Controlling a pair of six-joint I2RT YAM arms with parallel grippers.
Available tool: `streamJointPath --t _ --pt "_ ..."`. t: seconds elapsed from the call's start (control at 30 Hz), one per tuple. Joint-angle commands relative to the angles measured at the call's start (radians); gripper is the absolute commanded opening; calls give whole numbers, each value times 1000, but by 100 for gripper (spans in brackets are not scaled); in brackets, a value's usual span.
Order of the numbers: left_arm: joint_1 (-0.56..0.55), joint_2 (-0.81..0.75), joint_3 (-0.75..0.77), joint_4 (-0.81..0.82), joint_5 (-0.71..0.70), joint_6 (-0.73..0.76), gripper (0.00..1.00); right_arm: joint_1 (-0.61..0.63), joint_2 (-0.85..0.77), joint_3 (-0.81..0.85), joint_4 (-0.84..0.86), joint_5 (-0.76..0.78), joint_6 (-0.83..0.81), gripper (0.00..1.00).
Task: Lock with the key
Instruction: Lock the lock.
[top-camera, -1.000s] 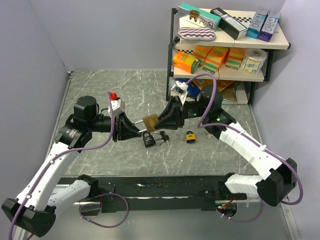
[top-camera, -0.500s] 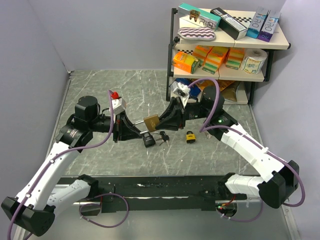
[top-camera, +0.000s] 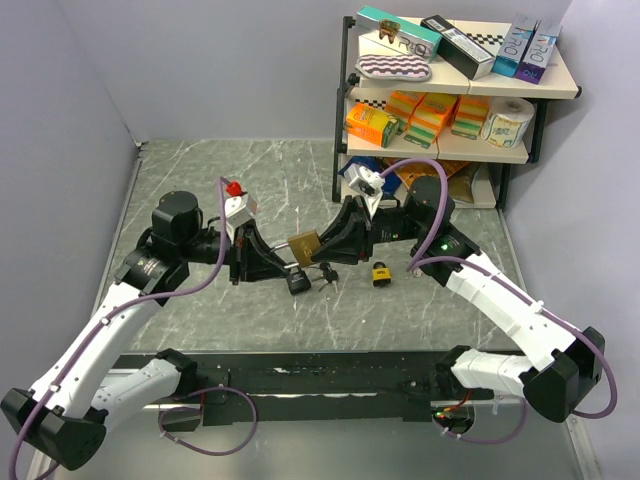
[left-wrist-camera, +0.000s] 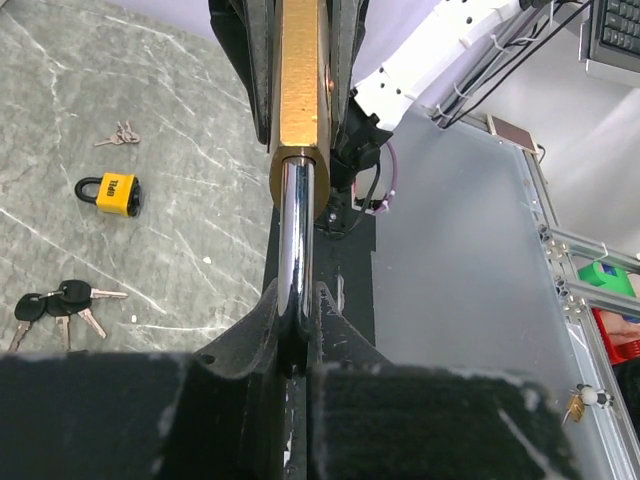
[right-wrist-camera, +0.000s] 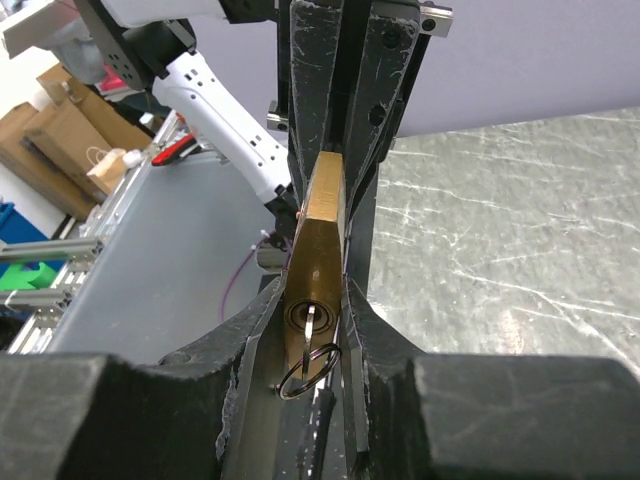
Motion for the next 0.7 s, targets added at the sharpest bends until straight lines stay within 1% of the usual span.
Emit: streamJointPath --t 0.0,0.1,0.23,0.43,0.57,0.67 --pt "-66 41 70 191 -107 7 1 124 41 -26 81 -45 31 0" --pt "-73 44 67 218 -107 -7 1 130 46 -38 102 -37 52 0" --pt "-95 55 71 301 -98 -97 1 167 63 -40 89 -26 26 0" --pt "-127 96 117 402 -90 -173 1 204 98 -57 81 -25 3 0" --pt "-150 121 134 415 -90 -171 1 215 119 -48 93 -23 2 0" --pt "-151 118 137 349 -92 -122 1 210 122 -26 67 -32 -18 0"
